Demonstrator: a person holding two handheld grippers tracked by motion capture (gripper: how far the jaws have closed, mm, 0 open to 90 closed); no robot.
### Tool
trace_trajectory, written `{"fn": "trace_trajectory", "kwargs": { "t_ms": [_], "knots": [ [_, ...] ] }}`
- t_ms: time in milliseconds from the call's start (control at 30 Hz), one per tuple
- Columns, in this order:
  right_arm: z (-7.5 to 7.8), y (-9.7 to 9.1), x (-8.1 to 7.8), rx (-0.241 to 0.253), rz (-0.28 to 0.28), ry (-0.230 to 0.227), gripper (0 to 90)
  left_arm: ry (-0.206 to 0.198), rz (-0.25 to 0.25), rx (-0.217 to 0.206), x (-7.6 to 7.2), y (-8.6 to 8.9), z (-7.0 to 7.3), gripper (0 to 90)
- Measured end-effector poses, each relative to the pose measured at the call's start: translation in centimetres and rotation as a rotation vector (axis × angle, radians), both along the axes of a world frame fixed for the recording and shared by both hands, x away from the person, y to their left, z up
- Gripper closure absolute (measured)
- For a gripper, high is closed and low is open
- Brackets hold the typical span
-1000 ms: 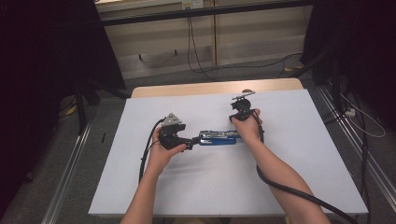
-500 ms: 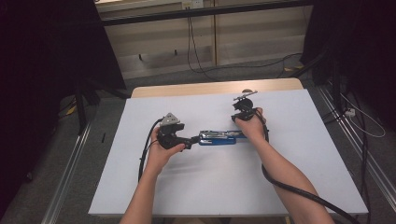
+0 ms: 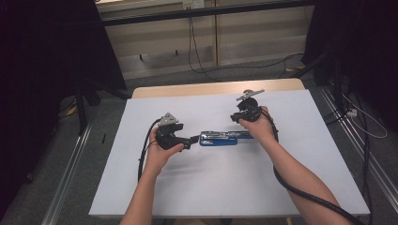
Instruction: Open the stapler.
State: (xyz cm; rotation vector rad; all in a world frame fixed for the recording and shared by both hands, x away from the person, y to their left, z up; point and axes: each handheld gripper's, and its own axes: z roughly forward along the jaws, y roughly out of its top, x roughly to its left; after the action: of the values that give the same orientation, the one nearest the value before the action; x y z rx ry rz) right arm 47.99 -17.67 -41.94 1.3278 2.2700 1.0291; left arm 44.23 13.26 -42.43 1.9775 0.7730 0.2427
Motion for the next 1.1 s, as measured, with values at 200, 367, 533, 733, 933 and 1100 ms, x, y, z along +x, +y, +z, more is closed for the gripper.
{"fn": "trace_trajectory", "kwargs": {
  "t_ms": [200, 367, 533, 733, 933, 1100],
  "knots": [
    [0.6, -0.2, -0.8, 0.011, 0.086, -0.021, 79.0, 0.007, 0.0, -0.001, 0.0, 0.0, 0.0, 10.1],
    [0.9, -0.4, -1.1, 0.034, 0.136, -0.05, 79.0, 0.011, 0.0, -0.002, 0.0, 0.0, -0.1, 10.0],
    [1.0, -0.4, -1.3, 0.042, 0.184, -0.061, 79.0, 0.011, 0.0, -0.001, 0.0, 0.0, -0.1, 9.9],
    [1.0, -0.2, -1.6, 0.032, 0.243, -0.067, 79.0, 0.018, -0.001, -0.001, 0.0, 0.0, -0.1, 9.9],
    [1.2, 0.3, -1.8, 0.026, 0.311, -0.066, 79.0, 0.016, -0.007, 0.001, 0.0, 0.1, -0.1, 9.9],
    [1.3, 0.5, -1.9, 0.034, 0.355, -0.072, 79.0, 0.019, -0.001, -0.001, 0.0, 0.3, -0.1, 9.7]
  ]
}}
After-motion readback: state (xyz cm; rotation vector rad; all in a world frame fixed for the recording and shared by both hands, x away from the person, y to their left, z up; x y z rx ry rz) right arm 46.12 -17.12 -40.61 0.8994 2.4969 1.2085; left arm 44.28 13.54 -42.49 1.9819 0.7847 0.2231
